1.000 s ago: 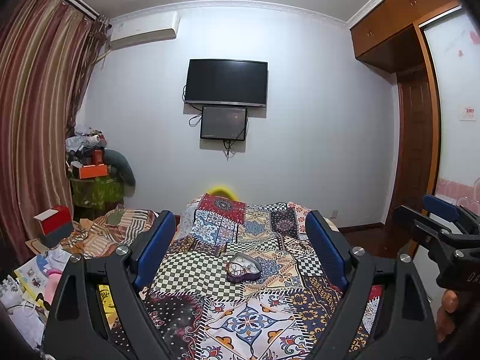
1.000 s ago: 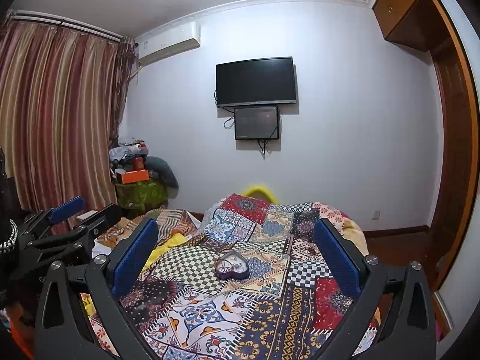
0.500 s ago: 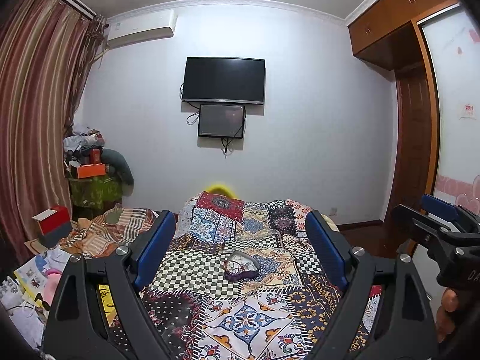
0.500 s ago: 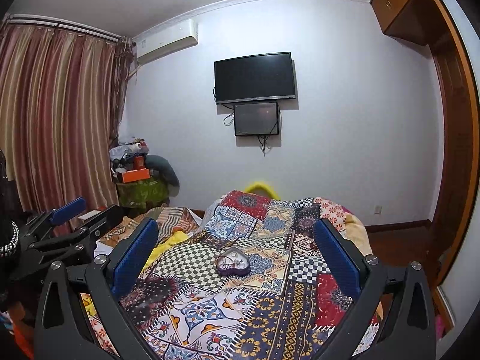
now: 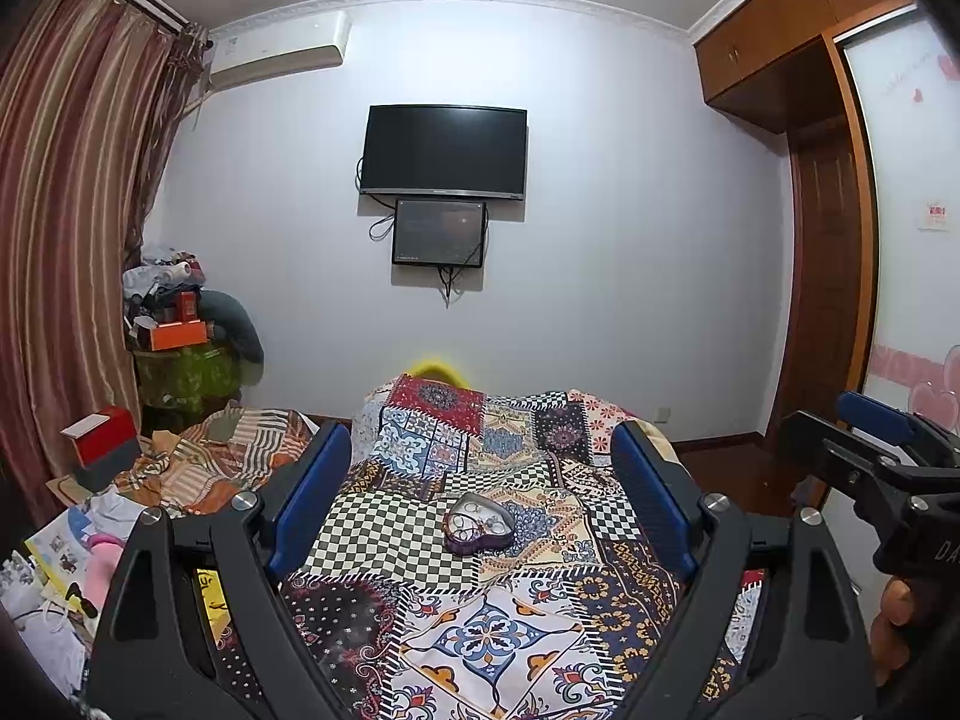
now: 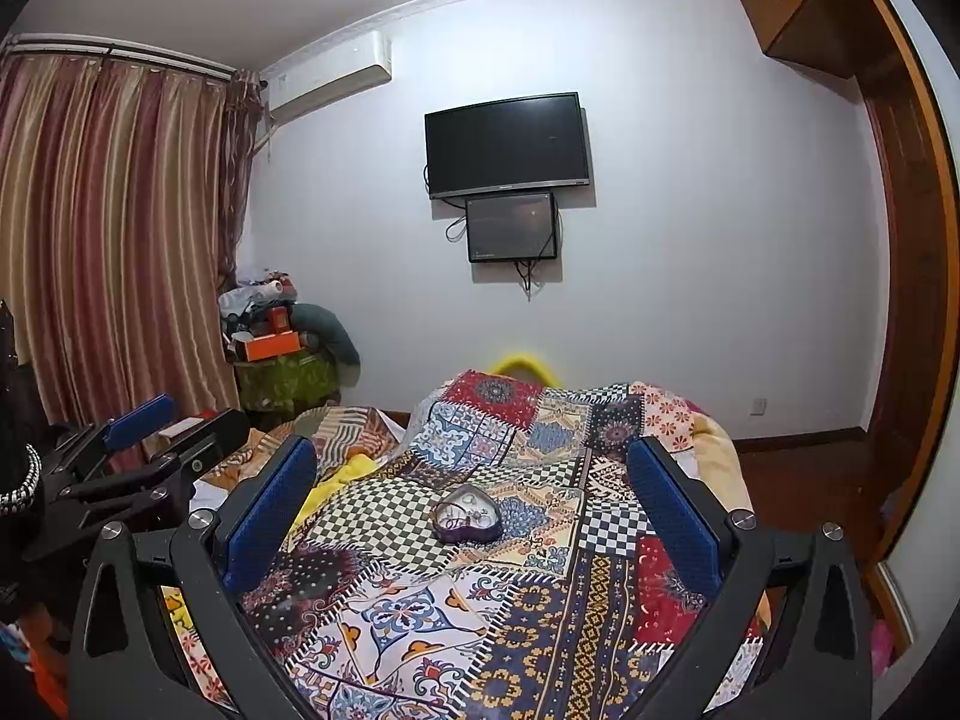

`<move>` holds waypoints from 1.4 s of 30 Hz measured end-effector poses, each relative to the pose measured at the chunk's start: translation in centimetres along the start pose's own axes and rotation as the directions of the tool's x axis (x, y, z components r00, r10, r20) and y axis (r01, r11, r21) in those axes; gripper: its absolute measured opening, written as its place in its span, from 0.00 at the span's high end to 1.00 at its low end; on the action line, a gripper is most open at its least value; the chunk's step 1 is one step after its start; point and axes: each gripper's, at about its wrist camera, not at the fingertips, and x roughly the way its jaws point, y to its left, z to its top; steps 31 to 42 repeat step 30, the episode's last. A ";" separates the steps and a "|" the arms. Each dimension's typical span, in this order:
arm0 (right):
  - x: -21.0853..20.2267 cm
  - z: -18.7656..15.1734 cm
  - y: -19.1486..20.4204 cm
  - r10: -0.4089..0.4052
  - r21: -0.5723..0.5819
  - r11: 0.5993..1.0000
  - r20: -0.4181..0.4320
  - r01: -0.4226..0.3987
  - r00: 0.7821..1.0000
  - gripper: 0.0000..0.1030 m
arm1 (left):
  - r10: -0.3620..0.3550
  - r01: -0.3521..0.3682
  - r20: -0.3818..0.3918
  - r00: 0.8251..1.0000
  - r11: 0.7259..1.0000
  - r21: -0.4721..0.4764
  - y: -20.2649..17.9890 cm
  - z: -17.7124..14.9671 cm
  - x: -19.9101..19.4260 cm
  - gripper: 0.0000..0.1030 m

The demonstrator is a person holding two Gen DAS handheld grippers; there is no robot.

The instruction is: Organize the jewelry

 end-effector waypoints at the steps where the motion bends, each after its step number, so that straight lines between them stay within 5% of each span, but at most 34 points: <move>1: 0.1 0.0 0.0 -0.001 0.000 1.000 -0.001 0.001 1.000 0.00 | -0.001 0.001 -0.002 1.000 1.000 0.000 0.1 0.0 0.0 0.15; 42: 1.5 -0.5 -0.4 0.003 0.014 1.000 -0.036 -0.003 0.999 0.00 | -0.040 0.039 -0.066 0.997 0.999 -0.013 0.4 -1.1 2.4 0.15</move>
